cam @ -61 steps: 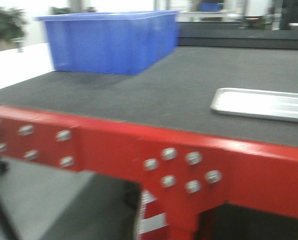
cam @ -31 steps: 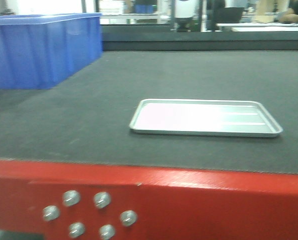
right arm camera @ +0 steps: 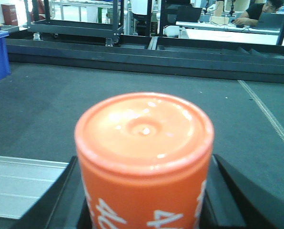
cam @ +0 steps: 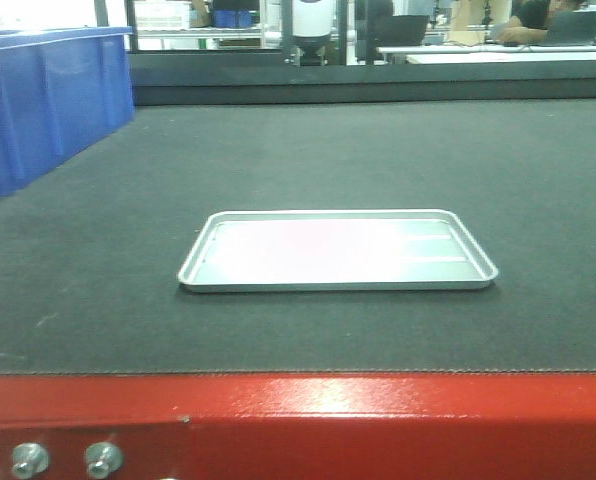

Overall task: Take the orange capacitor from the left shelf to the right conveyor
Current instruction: 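Move the right gripper with the capacitor over the silver tray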

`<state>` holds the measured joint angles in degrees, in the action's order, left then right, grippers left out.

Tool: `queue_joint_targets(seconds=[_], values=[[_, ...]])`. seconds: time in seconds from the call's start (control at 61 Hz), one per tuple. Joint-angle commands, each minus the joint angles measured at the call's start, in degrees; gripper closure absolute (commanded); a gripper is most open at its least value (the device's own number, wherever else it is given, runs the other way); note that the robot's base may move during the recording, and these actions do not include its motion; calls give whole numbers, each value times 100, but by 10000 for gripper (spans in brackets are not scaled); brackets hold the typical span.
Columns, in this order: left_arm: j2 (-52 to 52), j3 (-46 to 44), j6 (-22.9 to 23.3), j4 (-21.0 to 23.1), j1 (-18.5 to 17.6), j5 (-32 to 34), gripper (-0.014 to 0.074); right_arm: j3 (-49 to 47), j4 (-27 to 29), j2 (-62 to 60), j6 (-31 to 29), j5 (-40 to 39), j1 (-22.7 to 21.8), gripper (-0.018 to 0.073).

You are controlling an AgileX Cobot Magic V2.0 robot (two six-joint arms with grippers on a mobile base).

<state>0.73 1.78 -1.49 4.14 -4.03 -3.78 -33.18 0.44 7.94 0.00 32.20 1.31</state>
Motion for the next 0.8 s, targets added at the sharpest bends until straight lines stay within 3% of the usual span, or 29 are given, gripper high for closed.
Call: queue_joint_targets(seconds=[0.0, 0.639, 0.786], values=[[62, -18, 9, 10, 17, 515, 723, -190, -44, 78, -72, -514, -34, 503], [62, -18, 9, 10, 17, 515, 723, -190, -44, 78, -72, -578, -34, 503], [62, -18, 9, 10, 17, 515, 723, -190, -44, 308, -72, -1309, -34, 503]])
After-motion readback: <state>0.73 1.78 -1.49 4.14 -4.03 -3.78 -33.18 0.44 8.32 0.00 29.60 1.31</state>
